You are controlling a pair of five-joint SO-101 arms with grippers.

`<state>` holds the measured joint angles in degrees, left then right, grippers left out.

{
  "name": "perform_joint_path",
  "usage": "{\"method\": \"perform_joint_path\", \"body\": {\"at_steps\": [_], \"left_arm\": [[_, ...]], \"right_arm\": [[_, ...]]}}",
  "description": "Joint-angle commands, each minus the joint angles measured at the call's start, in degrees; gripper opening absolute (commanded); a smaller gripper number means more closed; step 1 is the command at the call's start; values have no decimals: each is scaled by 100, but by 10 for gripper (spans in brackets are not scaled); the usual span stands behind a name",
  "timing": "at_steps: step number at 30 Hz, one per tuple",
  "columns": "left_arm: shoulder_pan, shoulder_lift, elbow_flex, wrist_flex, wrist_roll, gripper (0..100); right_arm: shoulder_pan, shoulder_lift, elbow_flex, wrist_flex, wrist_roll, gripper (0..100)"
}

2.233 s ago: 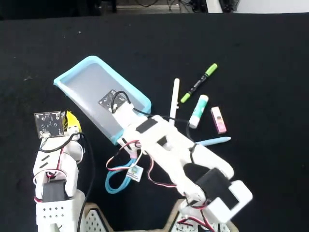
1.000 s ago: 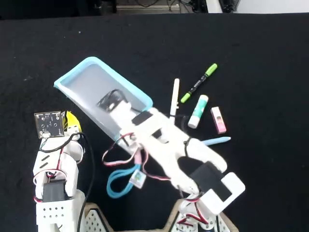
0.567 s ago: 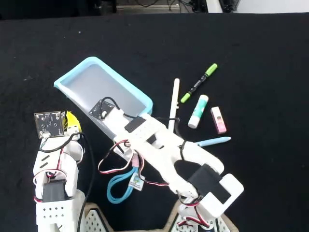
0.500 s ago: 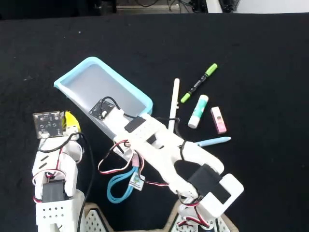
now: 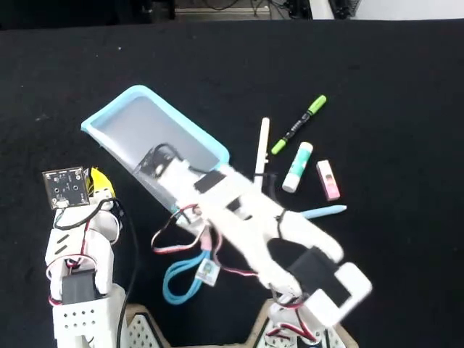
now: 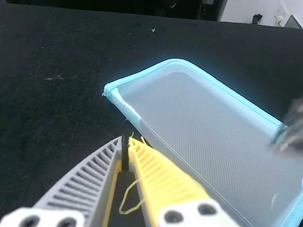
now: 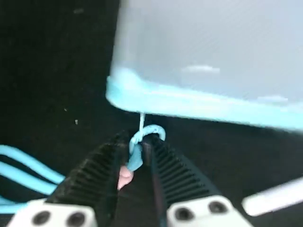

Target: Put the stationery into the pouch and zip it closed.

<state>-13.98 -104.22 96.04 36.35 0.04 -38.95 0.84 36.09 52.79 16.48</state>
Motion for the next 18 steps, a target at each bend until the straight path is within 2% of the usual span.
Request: {"method": "perform_joint_path", "body": {"at_steps": [1,5,7,10,13,18], "left_arm": [[189,-35,127,26,26,30],[716,-35,127,105,26,37],[936,-35,127,141,35,88],[1015,-35,127,149,35,166],[1015,-35,127,149,35,150],[1059,-35,127,149,35,148]], "right_arm": [[246,-954,119,79,79,11],[105,-1569,681,-651,44,11],[97,-1842,998,-1169,35,11],[123,-2246,1402,-1873,35,11],[114,-2642,1763,-2488,-18,11],[114,-3213,2246,-3200,-862,11]]}}
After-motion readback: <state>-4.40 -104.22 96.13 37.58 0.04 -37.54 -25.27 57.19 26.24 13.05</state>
